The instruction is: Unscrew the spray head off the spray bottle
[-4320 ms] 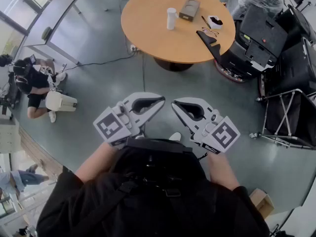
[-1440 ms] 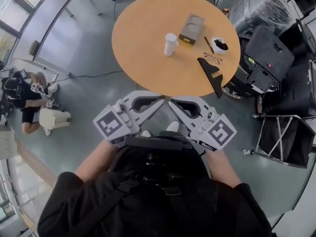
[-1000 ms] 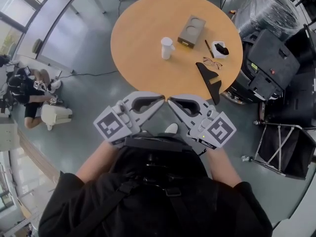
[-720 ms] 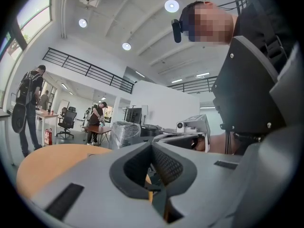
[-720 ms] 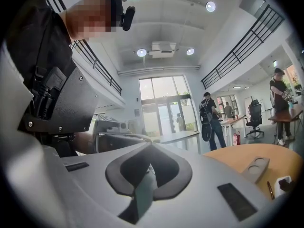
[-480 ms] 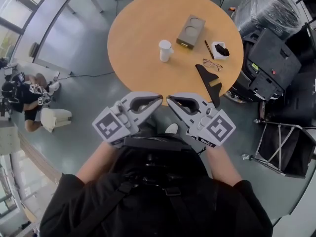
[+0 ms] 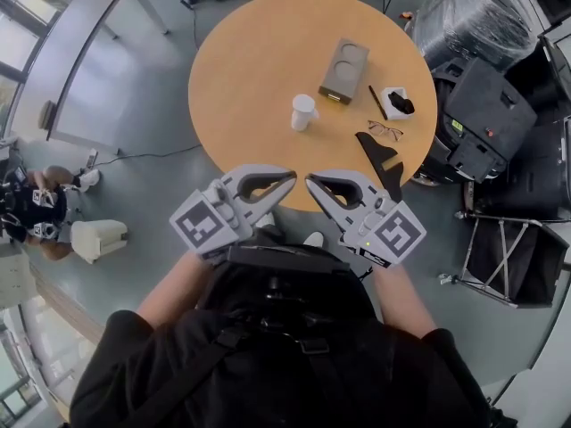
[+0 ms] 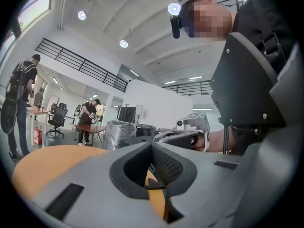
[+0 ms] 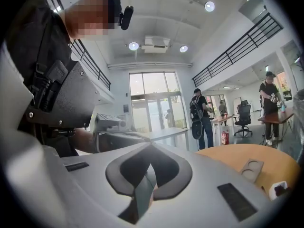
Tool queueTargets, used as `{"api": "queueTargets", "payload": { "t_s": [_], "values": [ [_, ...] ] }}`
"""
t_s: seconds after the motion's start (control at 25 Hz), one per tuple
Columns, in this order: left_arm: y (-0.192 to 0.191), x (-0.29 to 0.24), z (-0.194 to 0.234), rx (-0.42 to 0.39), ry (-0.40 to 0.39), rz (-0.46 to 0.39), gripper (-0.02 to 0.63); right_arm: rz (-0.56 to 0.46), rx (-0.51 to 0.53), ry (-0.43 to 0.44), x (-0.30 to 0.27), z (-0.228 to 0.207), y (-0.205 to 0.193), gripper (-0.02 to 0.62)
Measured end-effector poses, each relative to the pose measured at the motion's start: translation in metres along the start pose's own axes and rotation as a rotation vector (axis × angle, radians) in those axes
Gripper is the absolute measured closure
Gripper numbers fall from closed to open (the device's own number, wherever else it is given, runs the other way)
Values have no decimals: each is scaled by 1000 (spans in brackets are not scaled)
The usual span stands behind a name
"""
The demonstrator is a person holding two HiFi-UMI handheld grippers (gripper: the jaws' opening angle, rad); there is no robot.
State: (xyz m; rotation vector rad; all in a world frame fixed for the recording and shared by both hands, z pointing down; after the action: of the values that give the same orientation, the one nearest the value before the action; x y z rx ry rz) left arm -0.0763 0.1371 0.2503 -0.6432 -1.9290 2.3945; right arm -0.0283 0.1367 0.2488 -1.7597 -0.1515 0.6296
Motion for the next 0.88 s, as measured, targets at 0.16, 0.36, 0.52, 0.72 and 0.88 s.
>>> {"api": "queueTargets", "payload": {
  "t_s": [0.16, 0.36, 0.52, 0.72, 0.88],
  "values": [
    [-1, 9, 34, -9, -39, 2, 602, 10, -20, -34, -29, -14, 8, 589],
    [-7, 24, 71, -4, -84, 6, 602, 27, -48, -82, -63, -25, 13, 589],
    [-15, 30, 91, -4, -123, 4, 602, 35, -67, -127, -81, -33, 12, 589],
    [-21, 22, 105, -3, -160, 11, 602, 45, -88, -169, -87, -45, 8, 589],
    [-23, 17, 108, 11, -167, 2, 603, 57, -92, -177, -86, -50, 5, 589]
  ]
}}
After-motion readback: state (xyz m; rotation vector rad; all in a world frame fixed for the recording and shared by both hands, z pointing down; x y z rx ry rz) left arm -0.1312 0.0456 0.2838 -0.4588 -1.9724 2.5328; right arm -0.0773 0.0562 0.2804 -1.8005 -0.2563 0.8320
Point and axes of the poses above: the fingertips, and each gripper's own axes: x backward along the fingers, z to its left, y out of its top, the point moved 2 cm from there along x, backward along the fingers, and after that the axes turned 15 degrees about z, right-handed, at the moved point
